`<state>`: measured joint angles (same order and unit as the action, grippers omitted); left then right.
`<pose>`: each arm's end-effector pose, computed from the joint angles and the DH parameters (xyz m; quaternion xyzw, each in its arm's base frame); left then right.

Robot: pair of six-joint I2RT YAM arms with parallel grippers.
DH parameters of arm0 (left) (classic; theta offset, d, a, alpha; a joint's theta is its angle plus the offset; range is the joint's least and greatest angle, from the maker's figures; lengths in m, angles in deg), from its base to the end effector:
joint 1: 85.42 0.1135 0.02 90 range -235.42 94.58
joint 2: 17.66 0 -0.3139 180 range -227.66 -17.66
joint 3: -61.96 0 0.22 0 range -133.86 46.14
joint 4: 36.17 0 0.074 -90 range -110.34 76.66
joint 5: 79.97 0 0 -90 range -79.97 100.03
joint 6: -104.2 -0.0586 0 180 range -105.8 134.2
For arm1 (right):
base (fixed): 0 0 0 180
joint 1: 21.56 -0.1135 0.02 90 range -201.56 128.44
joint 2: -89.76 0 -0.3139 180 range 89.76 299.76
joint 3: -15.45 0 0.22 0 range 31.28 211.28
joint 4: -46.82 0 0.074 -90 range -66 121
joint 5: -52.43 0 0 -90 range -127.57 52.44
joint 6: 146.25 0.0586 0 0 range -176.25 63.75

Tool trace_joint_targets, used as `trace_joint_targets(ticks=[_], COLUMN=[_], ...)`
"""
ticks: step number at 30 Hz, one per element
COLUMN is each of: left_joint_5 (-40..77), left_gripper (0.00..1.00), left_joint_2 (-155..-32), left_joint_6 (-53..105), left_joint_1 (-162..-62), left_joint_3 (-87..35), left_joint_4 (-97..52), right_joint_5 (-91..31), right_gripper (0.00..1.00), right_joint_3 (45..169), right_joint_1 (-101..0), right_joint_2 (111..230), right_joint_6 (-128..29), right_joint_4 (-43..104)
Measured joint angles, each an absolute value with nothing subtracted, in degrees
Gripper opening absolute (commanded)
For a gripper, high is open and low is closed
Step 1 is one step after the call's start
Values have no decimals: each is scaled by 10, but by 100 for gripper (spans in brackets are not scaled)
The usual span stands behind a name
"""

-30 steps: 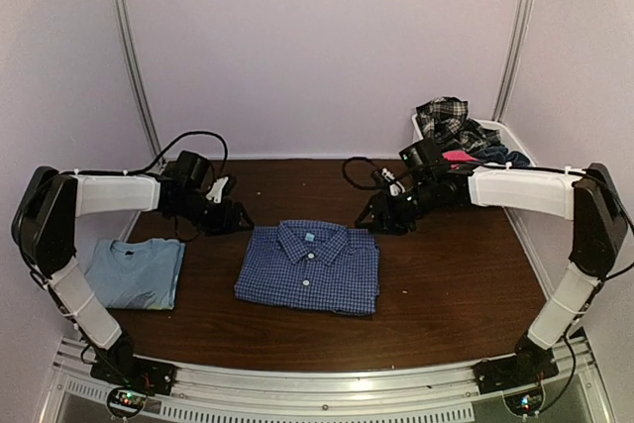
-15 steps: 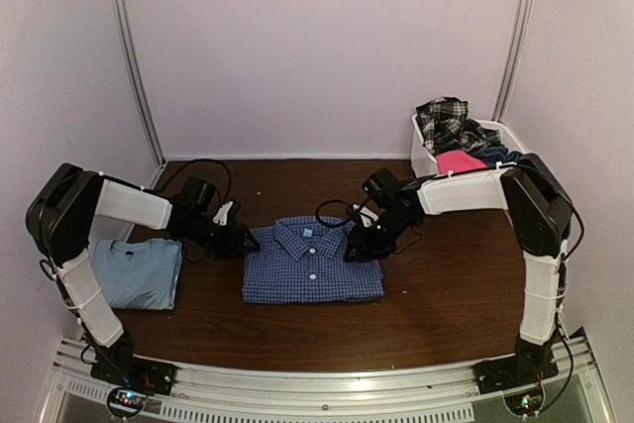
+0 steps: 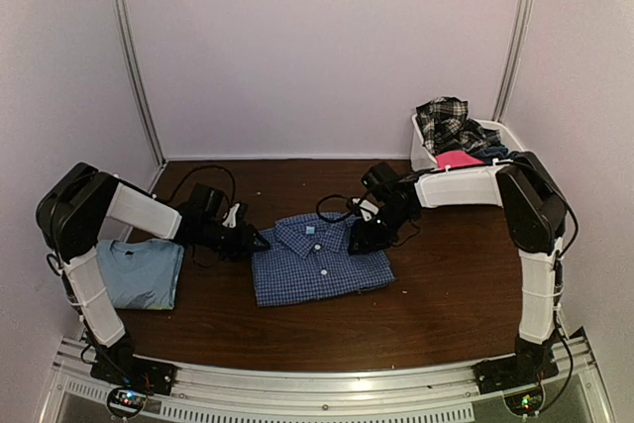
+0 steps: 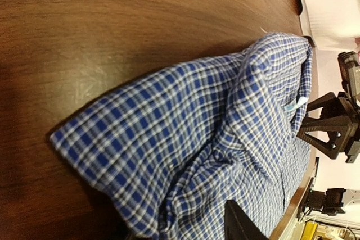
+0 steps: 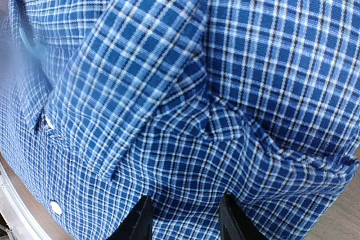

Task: Fold and stack the mixed laundry pile
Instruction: Pick up the square-folded shirt from the center of the board, then place the square-folded shirt at the corner of the board.

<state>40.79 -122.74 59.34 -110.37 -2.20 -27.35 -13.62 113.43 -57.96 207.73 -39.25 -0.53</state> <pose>0.3031 -0.1741 0.1776 -0.0688 0.9073 -0.3944 0.1287 0.3264 0.2702 0.1978 -0.2018 0.9386 0.2681 0.0803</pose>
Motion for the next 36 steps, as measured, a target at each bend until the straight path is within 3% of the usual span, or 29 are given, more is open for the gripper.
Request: trace_joint_targets(ticks=[4, 7, 15, 29, 36], left_joint_5=[393, 369, 290, 143, 48], left_gripper=[21, 0, 0, 0, 0], left_joint_2=[-1232, -1229, -1175, -1022, -982], left_joint_6=[624, 635, 547, 382, 331], left_joint_1=[-1118, -1122, -1131, -1038, -1009], left_joint_3=[-10, -7, -107, -208, -295], left_joint_4=[-302, -295, -51, 363, 488], right_joint_5=[-133, -130, -92, -83, -77], right_gripper=[42, 43, 56, 57, 57], right_joint_3=[1132, 1129, 1100, 1067, 1063], right_joint_1=[-590, -594, -601, -583, -583], right_joint_2=[2077, 2076, 2054, 2035, 2034], right_joint_6=[-389, -384, -377, -376, -377], right_joint_4=[-1, 2, 18, 3, 8])
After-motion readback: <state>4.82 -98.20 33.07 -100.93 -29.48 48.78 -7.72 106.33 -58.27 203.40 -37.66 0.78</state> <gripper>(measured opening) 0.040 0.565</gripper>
